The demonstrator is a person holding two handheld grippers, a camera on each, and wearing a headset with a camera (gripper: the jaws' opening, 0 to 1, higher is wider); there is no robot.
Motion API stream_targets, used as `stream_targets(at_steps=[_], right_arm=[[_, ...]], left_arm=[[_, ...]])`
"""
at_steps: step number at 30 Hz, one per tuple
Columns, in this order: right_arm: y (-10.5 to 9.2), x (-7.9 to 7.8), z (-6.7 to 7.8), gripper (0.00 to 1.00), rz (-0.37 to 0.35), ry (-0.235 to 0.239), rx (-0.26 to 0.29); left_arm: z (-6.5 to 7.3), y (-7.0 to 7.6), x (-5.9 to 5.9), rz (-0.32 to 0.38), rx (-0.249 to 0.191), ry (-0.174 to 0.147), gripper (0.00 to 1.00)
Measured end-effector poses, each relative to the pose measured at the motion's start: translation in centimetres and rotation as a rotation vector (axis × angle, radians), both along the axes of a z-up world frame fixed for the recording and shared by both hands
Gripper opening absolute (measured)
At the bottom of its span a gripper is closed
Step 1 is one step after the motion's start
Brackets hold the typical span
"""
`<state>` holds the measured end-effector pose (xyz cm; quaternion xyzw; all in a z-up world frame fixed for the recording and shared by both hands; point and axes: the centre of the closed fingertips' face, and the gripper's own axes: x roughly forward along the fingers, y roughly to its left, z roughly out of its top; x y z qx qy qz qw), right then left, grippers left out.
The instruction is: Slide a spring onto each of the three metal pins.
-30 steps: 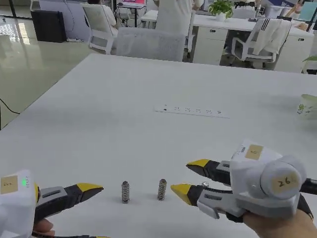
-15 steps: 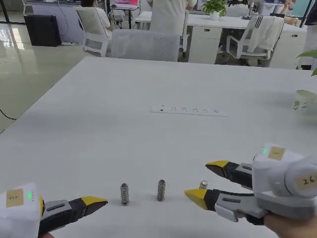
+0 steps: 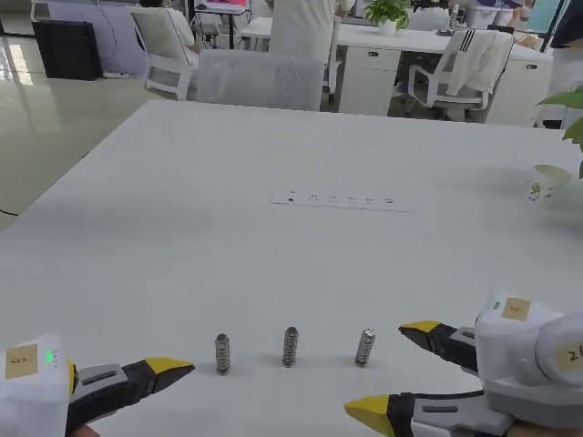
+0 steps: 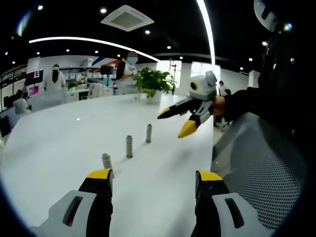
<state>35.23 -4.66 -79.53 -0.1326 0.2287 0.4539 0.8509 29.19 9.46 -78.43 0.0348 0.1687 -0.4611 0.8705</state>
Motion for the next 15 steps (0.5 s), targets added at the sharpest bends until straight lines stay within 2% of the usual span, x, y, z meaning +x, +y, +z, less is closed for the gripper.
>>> stream_targets(at_steps=[4, 6, 15], right_arm=[[0.1, 0.0, 0.0, 0.74, 0.001, -0.005, 0.001], [0.1, 0.0, 0.0, 0.74, 0.002, -0.008, -0.001], [0.1, 0.3, -0.2, 0.73, -0.005, 0.004, 0.012]], left_arm=[[0.1, 0.8, 1.2, 0.063, -0.023, 0.003, 0.7], [0.2, 1.2, 1.4, 0.093, -0.05, 0.018, 0.75], [-0.1, 1.4, 1.5, 0.123, -0.042, 0.025, 0.88]])
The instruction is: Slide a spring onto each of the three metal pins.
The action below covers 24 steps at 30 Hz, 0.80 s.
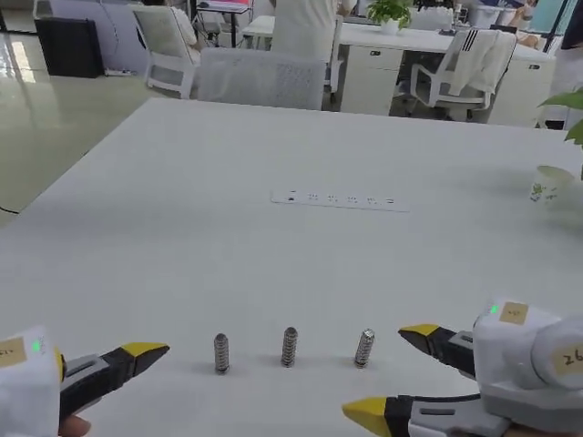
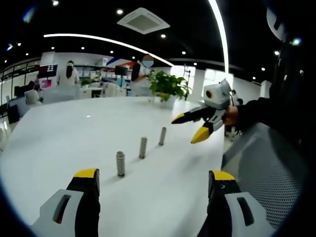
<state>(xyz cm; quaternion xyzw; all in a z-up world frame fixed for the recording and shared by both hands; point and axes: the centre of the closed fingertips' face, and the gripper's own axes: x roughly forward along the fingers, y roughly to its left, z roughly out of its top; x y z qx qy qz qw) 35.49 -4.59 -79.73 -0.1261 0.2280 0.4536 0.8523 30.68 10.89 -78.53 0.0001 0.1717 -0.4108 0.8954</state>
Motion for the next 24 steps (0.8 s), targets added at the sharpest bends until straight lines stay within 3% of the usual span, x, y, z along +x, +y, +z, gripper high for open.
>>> stream_targets(at_steps=[8, 24], right_arm=[[0.11, -0.13, -0.24, 0.73, 0.005, 0.012, -0.002], [0.18, -0.32, -0.44, 0.72, 0.011, 0.014, -0.015]], left_arm=[[0.26, 0.47, 0.4, 0.033, -0.012, -0.01, 0.92], [0.82, 0.42, 0.26, 0.032, -0.034, -0.03, 0.94]])
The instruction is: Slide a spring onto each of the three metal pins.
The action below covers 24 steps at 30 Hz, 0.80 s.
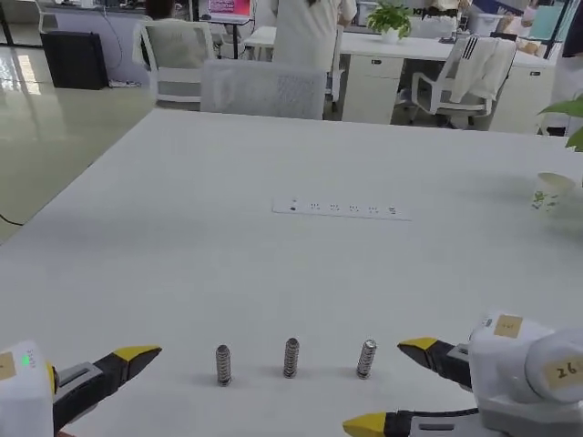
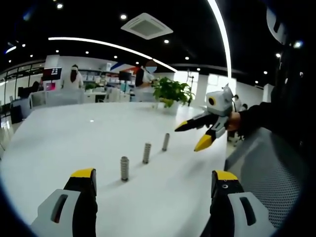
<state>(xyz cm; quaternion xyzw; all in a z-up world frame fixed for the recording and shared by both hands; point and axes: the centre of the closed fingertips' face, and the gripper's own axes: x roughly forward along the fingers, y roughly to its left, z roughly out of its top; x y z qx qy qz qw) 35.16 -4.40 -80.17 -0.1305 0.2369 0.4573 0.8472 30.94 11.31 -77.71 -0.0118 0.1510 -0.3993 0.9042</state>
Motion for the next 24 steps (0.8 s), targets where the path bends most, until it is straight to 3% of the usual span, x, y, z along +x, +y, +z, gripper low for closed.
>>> stream_targets(at_steps=[24], right_arm=[[-0.29, 0.07, -0.2, 0.71, -0.004, -0.009, -0.03]], left_arm=[[-0.19, -0.38, -0.33, -0.023, 0.011, 0.008, 0.92]])
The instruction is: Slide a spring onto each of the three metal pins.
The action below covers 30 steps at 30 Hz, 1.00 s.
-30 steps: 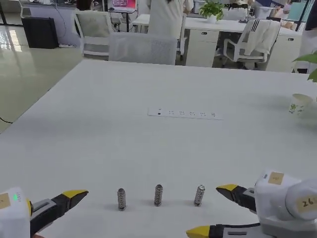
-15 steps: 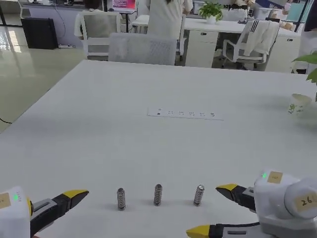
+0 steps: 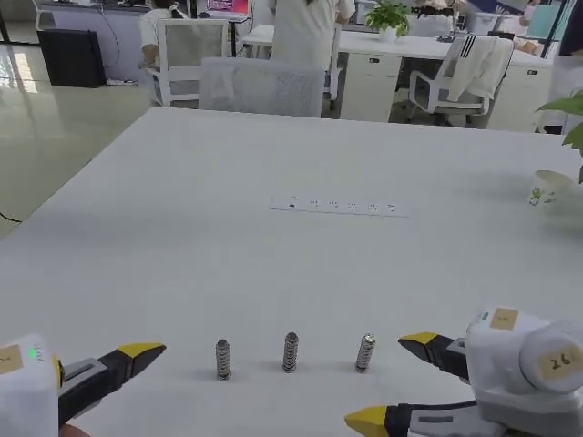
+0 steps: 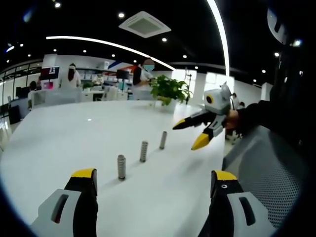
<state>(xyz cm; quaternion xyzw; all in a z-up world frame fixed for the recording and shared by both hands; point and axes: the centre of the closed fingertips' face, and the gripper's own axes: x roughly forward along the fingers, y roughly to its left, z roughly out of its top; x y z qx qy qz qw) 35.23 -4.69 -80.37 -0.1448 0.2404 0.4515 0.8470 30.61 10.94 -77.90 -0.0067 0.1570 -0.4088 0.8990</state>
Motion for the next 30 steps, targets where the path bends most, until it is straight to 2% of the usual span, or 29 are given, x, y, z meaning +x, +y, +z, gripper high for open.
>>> stream_targets(at_steps=[9, 18, 30], right_arm=[[-0.25, 0.06, 0.21, 0.71, -0.011, -0.009, -0.006], [-0.05, -0.06, 0.02, 0.71, -0.006, -0.002, -0.002], [-0.01, 0.22, -0.06, 0.7, -0.005, 0.008, 0.01]], left_arm=[[-0.16, -0.24, -0.27, -0.017, 0.008, 0.004, 0.91], [-0.17, 0.07, -0.22, -0.002, 0.007, 0.005, 0.91], [-0.7, 0.05, -0.15, 0.0, 0.017, 0.03, 0.9]])
